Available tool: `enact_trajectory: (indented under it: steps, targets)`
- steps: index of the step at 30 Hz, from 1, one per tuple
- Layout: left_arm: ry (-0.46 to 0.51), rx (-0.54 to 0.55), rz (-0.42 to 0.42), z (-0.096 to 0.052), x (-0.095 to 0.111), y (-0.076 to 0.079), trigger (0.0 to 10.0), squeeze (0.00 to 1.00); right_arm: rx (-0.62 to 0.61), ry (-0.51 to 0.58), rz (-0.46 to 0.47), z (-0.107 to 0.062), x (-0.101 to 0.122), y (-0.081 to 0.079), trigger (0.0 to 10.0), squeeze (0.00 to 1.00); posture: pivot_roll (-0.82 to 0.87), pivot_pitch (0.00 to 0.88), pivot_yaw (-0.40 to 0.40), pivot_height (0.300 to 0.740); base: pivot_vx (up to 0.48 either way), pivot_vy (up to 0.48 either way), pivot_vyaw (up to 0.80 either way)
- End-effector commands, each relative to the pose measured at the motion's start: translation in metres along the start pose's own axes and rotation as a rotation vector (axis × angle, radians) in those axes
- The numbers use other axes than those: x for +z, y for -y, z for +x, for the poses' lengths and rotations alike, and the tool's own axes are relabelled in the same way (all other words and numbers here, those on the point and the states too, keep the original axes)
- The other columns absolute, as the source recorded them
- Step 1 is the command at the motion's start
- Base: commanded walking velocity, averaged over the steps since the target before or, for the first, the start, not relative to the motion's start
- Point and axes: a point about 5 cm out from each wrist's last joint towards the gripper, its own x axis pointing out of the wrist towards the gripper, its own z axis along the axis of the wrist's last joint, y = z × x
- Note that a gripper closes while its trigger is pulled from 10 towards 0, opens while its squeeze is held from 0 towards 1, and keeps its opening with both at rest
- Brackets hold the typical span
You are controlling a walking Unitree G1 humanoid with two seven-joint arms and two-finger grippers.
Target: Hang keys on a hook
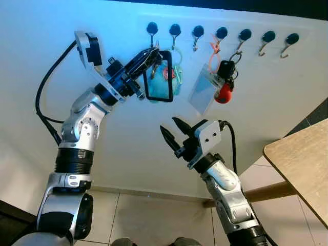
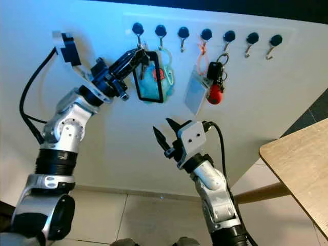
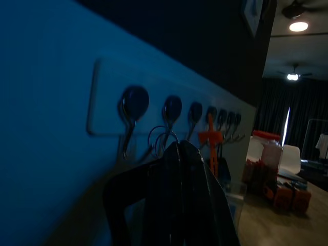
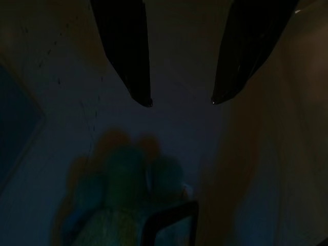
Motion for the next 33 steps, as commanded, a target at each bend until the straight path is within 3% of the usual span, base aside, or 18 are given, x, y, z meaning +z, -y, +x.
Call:
enact_trajectory:
  steps: [1,17,25,33]
  targets:
    - [0.007,0.006,-0.008,0.001,-0.003,-0.001,10.0,0.00,-0.001,0.021,0.000,0.001,0.006,0.001,10.0,0.00,0.05,0.074,-0.033,0.740,0.000,0.000,0.00]
    - [0.020,0.068,-0.041,-0.014,-0.002,-0.012,10.0,0.00,0.024,0.019,0.002,0.001,0.007,-0.002,10.0,0.00,0.05,0.073,-0.038,0.740,0.000,0.000,0.00]
    - [-0.087,0.156,-0.118,-0.030,-0.028,-0.021,10.0,0.00,0.042,0.009,-0.002,0.001,0.006,-0.004,10.0,0.00,0.04,0.071,-0.036,0.740,0.000,0.000,0.00]
    - [-0.088,0.170,-0.130,-0.032,-0.031,-0.022,10.0,0.00,0.040,0.014,-0.005,0.001,0.007,-0.003,10.0,0.00,0.04,0.072,-0.035,0.740,0.000,0.000,0.00]
